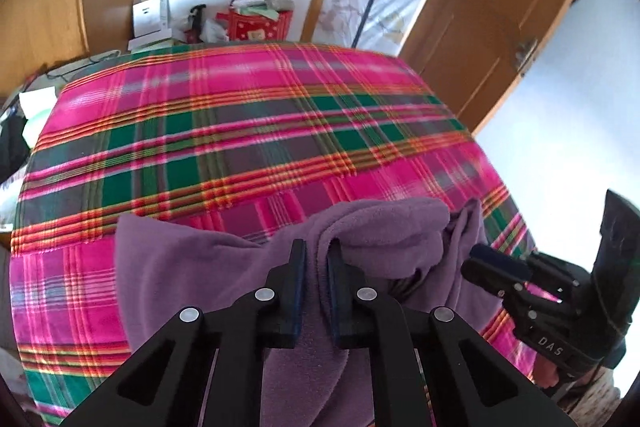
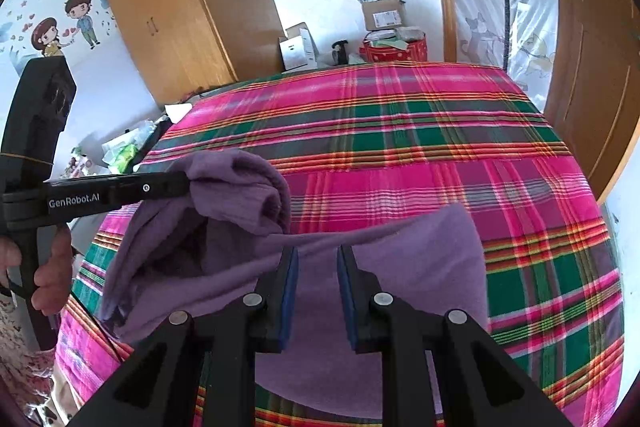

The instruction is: Fold clothes

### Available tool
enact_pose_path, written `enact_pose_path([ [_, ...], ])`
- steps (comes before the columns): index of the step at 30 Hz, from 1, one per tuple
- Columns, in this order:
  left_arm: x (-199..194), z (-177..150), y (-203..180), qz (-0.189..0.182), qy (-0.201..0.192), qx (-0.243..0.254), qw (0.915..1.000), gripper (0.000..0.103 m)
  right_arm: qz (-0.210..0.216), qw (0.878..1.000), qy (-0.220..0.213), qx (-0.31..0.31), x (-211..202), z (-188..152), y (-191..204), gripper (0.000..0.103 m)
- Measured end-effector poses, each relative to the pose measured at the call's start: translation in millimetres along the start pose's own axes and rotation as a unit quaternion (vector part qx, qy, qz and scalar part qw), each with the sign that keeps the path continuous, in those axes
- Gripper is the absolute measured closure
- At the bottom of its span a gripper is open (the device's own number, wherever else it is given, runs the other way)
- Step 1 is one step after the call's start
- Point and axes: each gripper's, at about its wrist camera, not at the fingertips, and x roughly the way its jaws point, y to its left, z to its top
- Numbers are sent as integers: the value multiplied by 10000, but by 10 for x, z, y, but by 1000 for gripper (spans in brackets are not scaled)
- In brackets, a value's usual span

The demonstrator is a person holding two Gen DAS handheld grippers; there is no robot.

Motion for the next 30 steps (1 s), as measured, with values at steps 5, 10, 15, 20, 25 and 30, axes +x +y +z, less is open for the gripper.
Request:
enact_pose_path([
  [5, -12, -84, 137, -228, 63, -330, 9992, 93, 1028, 9944, 5, 261, 64, 44, 99, 82],
  [10, 20, -156, 186, -346, 128, -449, 9983, 93, 1656, 9840, 121, 642, 228, 39, 128, 60],
  [15, 57, -208, 154, -427, 208, -388, 9981, 93, 1933, 9744, 94, 1147, 386, 35, 60, 56],
  [20, 66, -236, 154, -485, 257, -379, 9978, 93, 2144, 9547, 115, 2058, 527, -15, -141, 56],
  [25, 78, -249, 170, -538, 259, -432, 9973, 93, 2638, 9240, 21, 2768, 561, -144, -278, 56],
  [30, 73, -248, 180, -504, 248, -438, 9975, 93, 2801, 9113, 210, 3009, 688, -184, -276, 55],
])
